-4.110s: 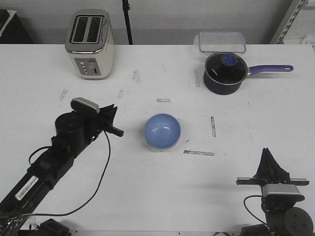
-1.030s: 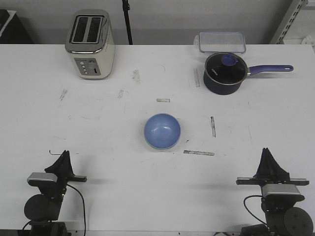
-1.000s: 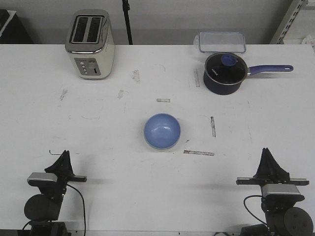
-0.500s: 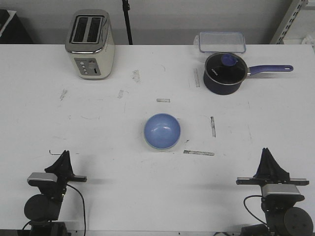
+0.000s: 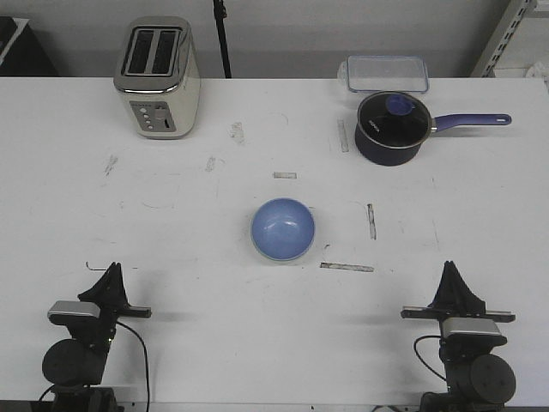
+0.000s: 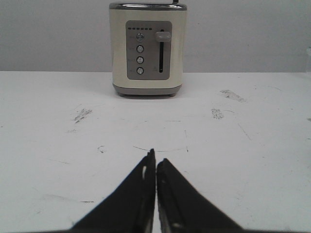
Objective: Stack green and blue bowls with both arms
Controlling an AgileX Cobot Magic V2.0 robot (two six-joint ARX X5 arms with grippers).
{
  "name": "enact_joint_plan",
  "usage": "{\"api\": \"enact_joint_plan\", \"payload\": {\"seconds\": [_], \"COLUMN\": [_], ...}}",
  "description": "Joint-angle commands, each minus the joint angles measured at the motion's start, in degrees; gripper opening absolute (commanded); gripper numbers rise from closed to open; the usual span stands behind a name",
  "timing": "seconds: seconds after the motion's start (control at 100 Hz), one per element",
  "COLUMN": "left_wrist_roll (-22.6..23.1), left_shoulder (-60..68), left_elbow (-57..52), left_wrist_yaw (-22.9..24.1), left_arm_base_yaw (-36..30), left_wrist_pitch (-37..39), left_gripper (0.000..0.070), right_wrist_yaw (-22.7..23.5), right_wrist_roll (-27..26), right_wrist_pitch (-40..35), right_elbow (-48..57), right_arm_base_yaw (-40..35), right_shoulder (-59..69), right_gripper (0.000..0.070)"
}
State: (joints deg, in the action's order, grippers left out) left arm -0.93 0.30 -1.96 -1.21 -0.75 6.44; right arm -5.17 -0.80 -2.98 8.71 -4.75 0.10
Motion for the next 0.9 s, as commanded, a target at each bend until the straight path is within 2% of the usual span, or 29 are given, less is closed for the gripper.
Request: {"api": "enact_joint_plan", "payload": {"seconds": [0.0,0.24,0.4,0.55,0.89], "left_wrist_roll": [0.26,0.26,0.26,0.26,0.26], "left_shoulder": [-0.11,-0.11,-0.11,-0.11,-0.11], "left_elbow": [1.27,1.27,1.27,1.27,1.27], "left_wrist_yaw": [0.17,0.17,0.17,0.17,0.17], "left_arm_base_yaw": [0.11,0.09,0.11,0.11,0.11], "left_wrist_pitch": [0.9,0.9,0.92,0.92,0.94], "left_gripper": [0.0002,0.0002,0.0002,0.0002,0.0002], "right_wrist_yaw": [1.38,3.91,4.42,7.17,7.08], "right_wrist_roll": [-2.86,-2.93,-3.98,-3.93,-3.91], "right_wrist_pitch": [1.01,9.6,6.71,6.54,6.86], "right_elbow": [-1.2,-8.07,-8.0,-8.0,-8.0], "right_arm_base_yaw": [-0.04,1.7,3.74,4.72,4.72], "right_shoulder": [-0.02,-0.02,-0.02,-0.02,-0.02], "right_gripper": [0.001,0.001,0.001,0.001,0.001]}}
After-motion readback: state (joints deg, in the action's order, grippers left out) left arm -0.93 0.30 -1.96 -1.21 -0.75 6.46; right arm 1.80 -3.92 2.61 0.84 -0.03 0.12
